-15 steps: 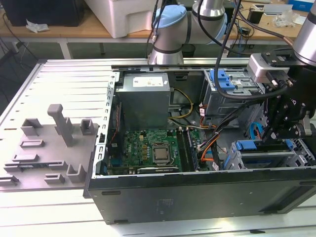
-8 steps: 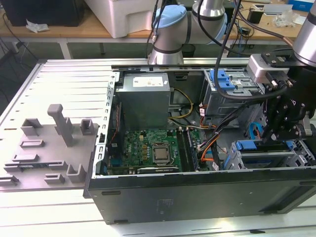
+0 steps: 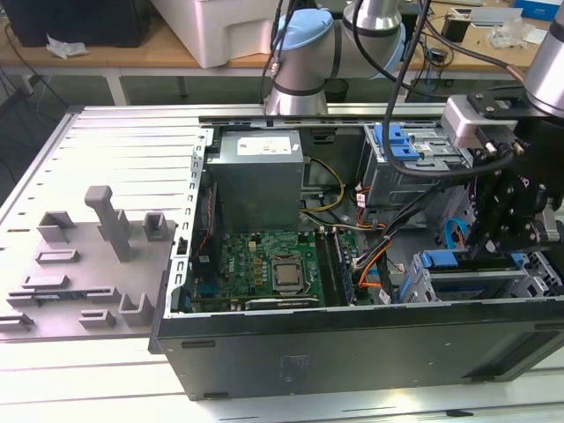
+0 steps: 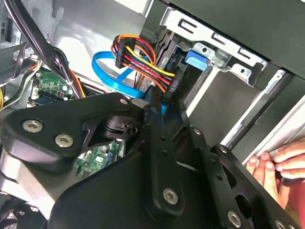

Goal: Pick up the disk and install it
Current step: 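Insert the second disk wire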

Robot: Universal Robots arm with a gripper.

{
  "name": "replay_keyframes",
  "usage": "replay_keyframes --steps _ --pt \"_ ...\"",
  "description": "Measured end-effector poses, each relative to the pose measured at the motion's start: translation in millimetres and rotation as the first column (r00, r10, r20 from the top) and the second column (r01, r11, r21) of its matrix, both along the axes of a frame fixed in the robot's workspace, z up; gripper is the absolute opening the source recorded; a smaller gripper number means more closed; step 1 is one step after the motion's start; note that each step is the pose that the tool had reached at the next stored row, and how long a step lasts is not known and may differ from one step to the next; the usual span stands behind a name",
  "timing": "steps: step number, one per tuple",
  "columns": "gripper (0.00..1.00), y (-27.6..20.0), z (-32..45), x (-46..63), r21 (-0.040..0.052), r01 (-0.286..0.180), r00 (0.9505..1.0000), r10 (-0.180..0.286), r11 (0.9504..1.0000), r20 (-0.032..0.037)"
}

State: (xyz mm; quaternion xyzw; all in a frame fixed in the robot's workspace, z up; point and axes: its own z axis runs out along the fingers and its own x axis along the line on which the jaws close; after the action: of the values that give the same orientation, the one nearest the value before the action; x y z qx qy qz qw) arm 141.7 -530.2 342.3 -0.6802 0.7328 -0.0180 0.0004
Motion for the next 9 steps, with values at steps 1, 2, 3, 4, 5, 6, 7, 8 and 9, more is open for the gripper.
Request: replay_keyframes --steps 1,2,3,4,5,6,7,8,9 --pt "0.3 0.2 1.1 0.0 0.0 0.0 1.0 0.0 1.0 0.0001" --pt "0.3 0.5 2.6 0.0 -0.0003 0.0 1.0 0.0 1.0 0.0" --pt "0.3 0.8 4.0 0.0 -0.0005 0.0 1.0 0.0 1.0 0.0001" --pt "0.3 2.0 7.4 -0.3 -0.0012 0.0 1.0 0.0 1.0 0.0" --pt "0.3 3.6 11.5 -0.9 -0.0014 0.0 1.0 0.0 1.0 0.0" --pt "0.3 5.0 15.3 -2.3 -0.0014 0.0 1.0 0.0 1.0 0.0003" --pt "0.3 5.4 16.9 -3.6 -0.0013 0.0 1.0 0.0 1.0 0.001" --pt "0.3 5.7 18.1 -5.1 -0.0013 0.0 1.0 0.0 1.0 0.0031" --pt "0.3 6.3 19.7 -7.8 -0.0014 0.0 1.0 0.0 1.0 0.0081"
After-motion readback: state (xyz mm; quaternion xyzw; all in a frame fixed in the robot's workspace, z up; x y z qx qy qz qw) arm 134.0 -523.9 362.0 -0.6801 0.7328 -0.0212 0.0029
